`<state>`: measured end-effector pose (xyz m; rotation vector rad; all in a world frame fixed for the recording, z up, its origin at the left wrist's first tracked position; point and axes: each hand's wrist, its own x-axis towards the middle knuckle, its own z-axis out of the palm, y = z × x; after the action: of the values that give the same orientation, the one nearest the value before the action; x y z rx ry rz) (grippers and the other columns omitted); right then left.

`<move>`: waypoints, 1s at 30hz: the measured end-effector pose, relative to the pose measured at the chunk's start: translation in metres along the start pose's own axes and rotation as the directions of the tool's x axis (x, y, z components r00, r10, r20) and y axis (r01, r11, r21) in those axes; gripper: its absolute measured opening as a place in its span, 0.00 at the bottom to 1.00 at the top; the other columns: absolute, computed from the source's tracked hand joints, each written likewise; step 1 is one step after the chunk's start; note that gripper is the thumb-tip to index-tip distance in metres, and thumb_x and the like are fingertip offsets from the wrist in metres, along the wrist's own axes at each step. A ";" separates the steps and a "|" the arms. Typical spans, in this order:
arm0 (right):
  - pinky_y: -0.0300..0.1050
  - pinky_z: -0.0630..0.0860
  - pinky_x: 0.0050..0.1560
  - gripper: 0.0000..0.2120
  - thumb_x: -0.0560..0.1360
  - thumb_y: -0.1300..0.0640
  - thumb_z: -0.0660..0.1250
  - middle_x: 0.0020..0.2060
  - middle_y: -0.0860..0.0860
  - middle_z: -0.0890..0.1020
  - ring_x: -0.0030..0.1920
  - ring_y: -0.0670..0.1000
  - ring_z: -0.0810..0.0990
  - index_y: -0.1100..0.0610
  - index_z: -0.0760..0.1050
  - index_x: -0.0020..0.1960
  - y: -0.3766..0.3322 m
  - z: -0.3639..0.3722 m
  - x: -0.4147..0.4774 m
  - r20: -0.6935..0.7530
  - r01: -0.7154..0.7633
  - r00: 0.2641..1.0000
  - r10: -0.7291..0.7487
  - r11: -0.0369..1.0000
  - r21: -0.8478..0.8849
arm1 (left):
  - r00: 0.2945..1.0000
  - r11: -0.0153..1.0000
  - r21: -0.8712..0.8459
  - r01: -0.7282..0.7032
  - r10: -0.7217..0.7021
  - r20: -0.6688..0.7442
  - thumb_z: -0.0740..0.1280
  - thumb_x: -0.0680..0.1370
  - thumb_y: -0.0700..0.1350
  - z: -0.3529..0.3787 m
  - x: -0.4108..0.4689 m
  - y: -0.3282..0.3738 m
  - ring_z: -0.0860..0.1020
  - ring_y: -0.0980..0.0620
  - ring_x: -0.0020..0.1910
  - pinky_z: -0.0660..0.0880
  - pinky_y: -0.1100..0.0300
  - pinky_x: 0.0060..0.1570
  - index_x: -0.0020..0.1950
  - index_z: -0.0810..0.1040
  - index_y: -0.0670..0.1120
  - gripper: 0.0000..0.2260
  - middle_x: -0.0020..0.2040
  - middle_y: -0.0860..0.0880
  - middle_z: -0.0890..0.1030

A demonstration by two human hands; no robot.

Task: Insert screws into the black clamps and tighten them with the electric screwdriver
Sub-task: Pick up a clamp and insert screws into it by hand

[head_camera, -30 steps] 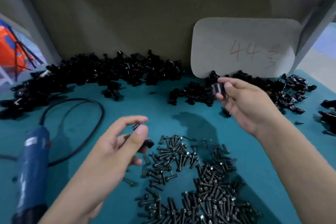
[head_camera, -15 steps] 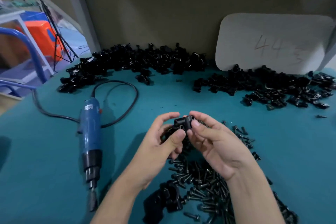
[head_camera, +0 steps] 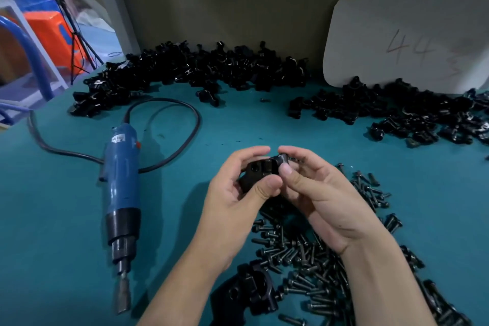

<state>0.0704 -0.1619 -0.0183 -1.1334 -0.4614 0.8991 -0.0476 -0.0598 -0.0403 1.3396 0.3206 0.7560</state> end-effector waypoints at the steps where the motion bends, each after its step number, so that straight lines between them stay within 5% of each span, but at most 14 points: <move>1: 0.35 0.79 0.42 0.23 0.66 0.55 0.77 0.39 0.47 0.82 0.39 0.46 0.80 0.55 0.82 0.61 0.002 0.000 0.002 -0.004 -0.008 1.000 0.008 1.000 0.005 | 0.999 0.999 0.026 -0.030 0.031 -0.038 0.79 0.71 0.52 0.000 0.000 0.000 0.85 0.54 0.48 0.80 0.63 0.52 0.57 0.83 0.57 0.15 0.52 0.51 0.86; 5: 0.36 0.79 0.42 0.20 0.66 0.52 0.77 0.38 0.49 0.78 0.38 0.48 0.71 0.55 0.84 0.58 0.007 0.000 0.006 0.038 -0.023 0.999 0.022 0.999 0.047 | 0.987 0.990 0.098 -0.103 0.114 -0.112 0.80 0.69 0.53 0.000 0.000 -0.003 0.86 0.53 0.49 0.82 0.59 0.52 0.54 0.83 0.58 0.15 0.50 0.53 0.88; 15: 0.42 0.81 0.56 0.18 0.65 0.55 0.78 0.44 0.49 0.85 0.45 0.46 0.83 0.55 0.87 0.54 0.005 -0.005 0.006 0.106 -0.040 0.994 0.030 0.995 0.086 | 0.966 0.960 0.174 -0.220 0.239 -0.101 0.79 0.72 0.43 -0.001 0.000 -0.008 0.83 0.46 0.60 0.78 0.47 0.63 0.57 0.85 0.61 0.17 0.56 0.51 0.86; 26: 0.35 0.79 0.42 0.18 0.73 0.62 0.71 0.36 0.47 0.83 0.35 0.44 0.79 0.65 0.79 0.62 0.000 -0.003 0.000 0.137 -0.057 0.990 0.041 0.992 0.117 | 0.957 0.915 0.318 -0.248 0.282 -0.063 0.79 0.74 0.43 -0.002 -0.001 -0.007 0.83 0.47 0.58 0.81 0.47 0.58 0.55 0.83 0.61 0.16 0.54 0.56 0.83; 30: 0.38 0.81 0.53 0.19 0.74 0.59 0.71 0.48 0.52 0.86 0.47 0.47 0.85 0.63 0.80 0.63 -0.004 -0.002 -0.003 0.133 -0.070 0.989 0.066 0.997 0.026 | 0.963 0.925 0.303 -0.227 0.260 -0.075 0.78 0.76 0.44 -0.001 -0.001 -0.005 0.83 0.47 0.57 0.80 0.43 0.58 0.55 0.82 0.61 0.14 0.54 0.53 0.85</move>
<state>0.0717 -0.1656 -0.0151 -1.0705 -0.5176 1.0419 -0.0472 -0.0602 -0.0455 1.6398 0.3707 1.0265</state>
